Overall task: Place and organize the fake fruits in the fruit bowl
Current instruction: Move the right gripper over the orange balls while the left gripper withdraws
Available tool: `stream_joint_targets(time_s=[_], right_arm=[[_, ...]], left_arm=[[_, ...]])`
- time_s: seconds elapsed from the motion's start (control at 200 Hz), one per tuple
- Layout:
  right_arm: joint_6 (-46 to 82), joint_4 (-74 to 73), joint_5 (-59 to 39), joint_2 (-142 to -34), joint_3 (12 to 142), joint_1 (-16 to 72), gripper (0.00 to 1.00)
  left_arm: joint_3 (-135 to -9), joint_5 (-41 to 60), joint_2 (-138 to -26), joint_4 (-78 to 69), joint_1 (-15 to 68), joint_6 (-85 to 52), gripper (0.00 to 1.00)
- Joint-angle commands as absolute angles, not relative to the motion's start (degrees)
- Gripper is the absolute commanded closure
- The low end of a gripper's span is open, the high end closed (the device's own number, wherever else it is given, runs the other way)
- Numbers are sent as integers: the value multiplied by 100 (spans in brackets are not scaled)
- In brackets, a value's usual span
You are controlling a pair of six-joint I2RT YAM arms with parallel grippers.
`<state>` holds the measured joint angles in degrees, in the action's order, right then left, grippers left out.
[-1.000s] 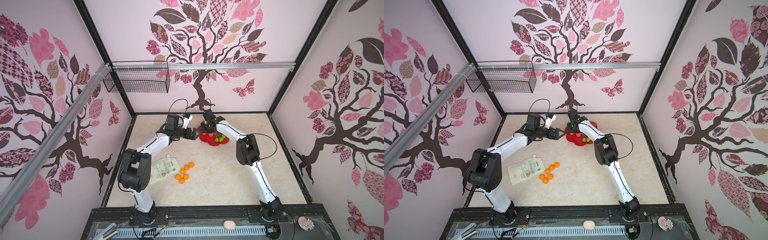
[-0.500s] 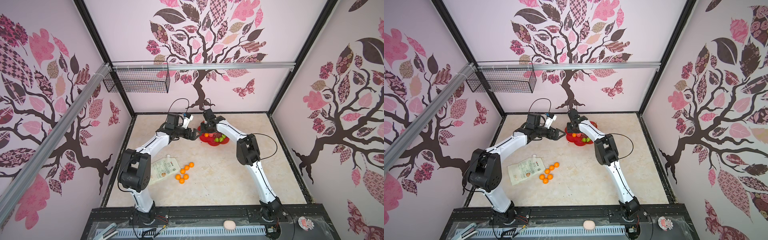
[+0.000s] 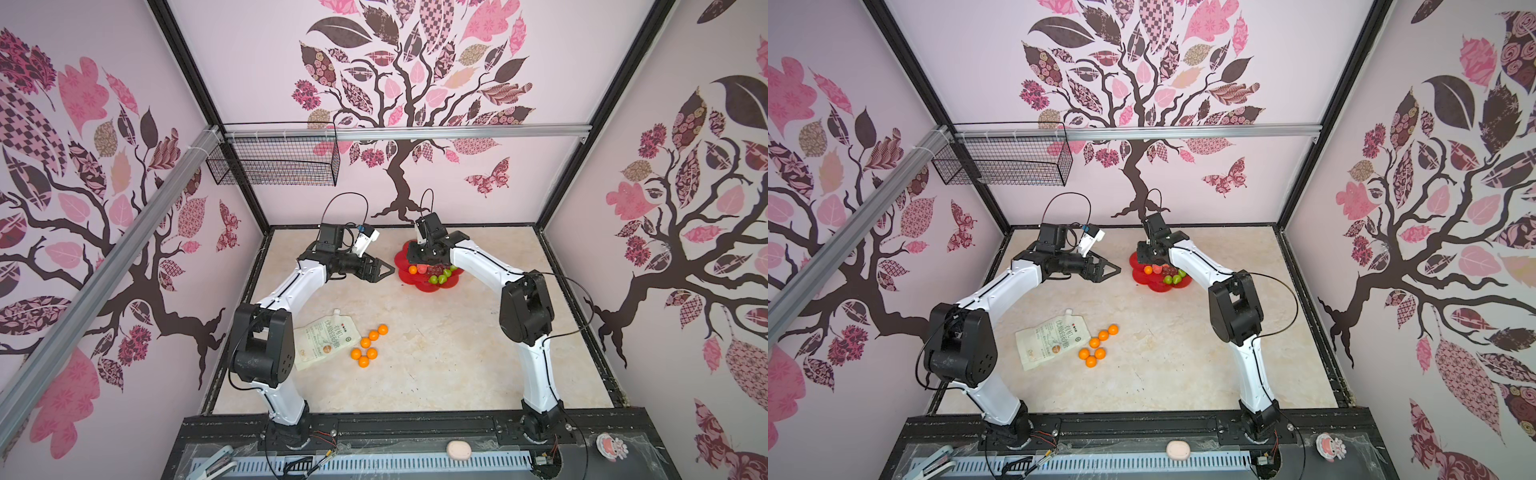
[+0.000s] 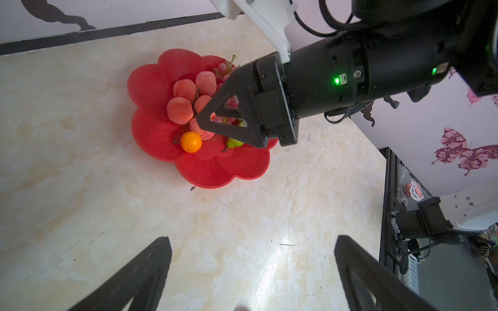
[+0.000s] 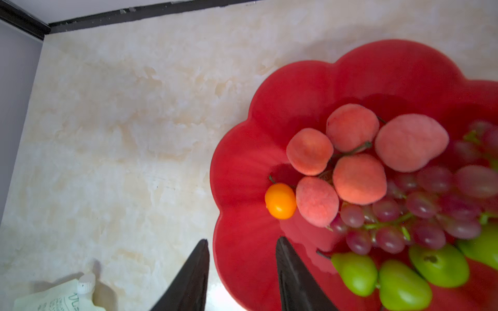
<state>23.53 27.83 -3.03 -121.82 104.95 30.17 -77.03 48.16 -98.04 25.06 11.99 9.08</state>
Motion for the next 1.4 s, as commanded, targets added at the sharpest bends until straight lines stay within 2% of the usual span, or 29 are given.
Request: stream_joint_targets(time_s=[0.0, 0.275, 0.52, 0.75, 0.925, 1.135, 1.395], right_arm=[[2407, 2577, -357, -11575, 10023, 3254, 56], [2262, 2179, -531, -10943, 8977, 3830, 55], [1727, 608, -1219, -10288, 7331, 4004, 50], [694, -1005, -1871, -9943, 6040, 4009, 49], [-283, -1742, -2546, -9849, 5442, 4013, 47], [-1204, -1655, -2977, -10086, 5399, 4023, 44], [-1651, -1338, -3071, -10460, 5641, 4153, 41]], left_arm=[[-7624, 5143, -9438, 2855, 1139, 1846, 1], [-6708, 5582, -8617, 3153, 977, 3775, 1], [-6505, 5960, -8429, 3979, 928, 5131, 2], [-6560, 6032, -8541, 4168, 888, 5344, 2], [-6549, 6213, -8586, 4622, 815, 6160, 2], [-6539, 6158, -8686, 4790, 772, 6459, 2], [-6549, 6057, -8735, 4774, 756, 6478, 2]])
